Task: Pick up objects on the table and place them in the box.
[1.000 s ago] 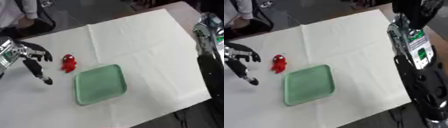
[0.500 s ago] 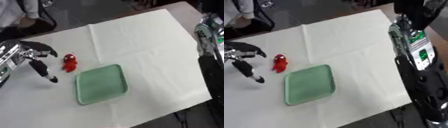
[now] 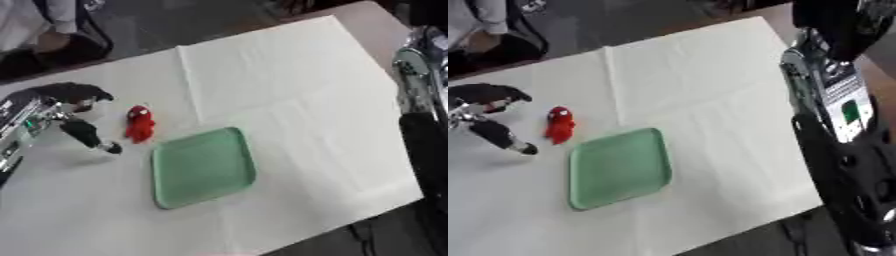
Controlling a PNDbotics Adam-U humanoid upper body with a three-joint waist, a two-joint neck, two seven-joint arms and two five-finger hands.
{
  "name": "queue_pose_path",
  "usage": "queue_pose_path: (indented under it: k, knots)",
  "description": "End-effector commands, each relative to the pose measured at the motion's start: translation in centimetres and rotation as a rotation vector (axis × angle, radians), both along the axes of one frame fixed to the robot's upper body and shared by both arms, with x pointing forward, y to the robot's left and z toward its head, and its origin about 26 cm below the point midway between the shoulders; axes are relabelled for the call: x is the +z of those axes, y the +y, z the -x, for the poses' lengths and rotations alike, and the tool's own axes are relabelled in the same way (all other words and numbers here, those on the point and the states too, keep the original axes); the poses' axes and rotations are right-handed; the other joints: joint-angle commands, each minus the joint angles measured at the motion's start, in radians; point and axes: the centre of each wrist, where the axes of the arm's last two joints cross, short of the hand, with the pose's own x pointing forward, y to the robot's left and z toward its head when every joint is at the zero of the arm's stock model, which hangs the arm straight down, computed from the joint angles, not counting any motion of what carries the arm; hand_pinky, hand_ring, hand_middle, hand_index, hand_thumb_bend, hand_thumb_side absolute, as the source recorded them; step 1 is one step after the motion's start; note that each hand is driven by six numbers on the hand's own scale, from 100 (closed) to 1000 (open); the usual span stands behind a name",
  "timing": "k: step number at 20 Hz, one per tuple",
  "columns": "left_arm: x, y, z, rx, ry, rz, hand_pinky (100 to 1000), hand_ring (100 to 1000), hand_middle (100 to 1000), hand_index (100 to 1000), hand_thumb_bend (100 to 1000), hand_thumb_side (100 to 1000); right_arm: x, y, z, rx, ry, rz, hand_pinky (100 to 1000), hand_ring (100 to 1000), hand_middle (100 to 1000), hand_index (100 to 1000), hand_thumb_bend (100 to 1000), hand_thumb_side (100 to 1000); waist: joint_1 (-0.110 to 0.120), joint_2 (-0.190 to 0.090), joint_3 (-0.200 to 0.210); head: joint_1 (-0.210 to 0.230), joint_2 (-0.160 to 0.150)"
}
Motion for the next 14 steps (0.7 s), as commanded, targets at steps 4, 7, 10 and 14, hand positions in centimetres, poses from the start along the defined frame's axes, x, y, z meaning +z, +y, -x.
queue_pose_path:
  k: [4, 7, 10, 14]
  knots:
    - [0.2, 0.5, -0.9, 0.026, -0.012, 0.076, 672, 832, 952, 1000, 775, 592, 1.0, 0.3, 0.3, 0.02, -0.037, -0.001, 210, 365, 419, 476, 100, 504, -0.007, -0.009, -0.006, 0.022, -0.001]
    - [0.0, 0.3, -1.2, 0.027, 0.004, 0.112, 670, 830, 948, 1000, 764, 583, 1.0, 0.5, 0.3, 0.025, -0.038, -0.004, 210, 365, 419, 476, 100, 503, -0.007, -0.009, -0.011, 0.03, -0.001]
    - [-0.2, 0.2, -1.6, 0.029, 0.023, 0.123, 671, 831, 945, 1000, 790, 559, 1.1, 0.7, 0.3, 0.035, -0.038, -0.009, 210, 365, 419, 476, 100, 503, -0.006, -0.007, -0.017, 0.042, -0.003]
    - [0.1, 0.0, -2.0, 0.02, 0.015, 0.142, 661, 822, 936, 1000, 780, 555, 1.2, 1.0, 0.3, 0.05, -0.039, -0.016, 210, 365, 419, 476, 100, 504, -0.005, -0.003, -0.029, 0.059, -0.009]
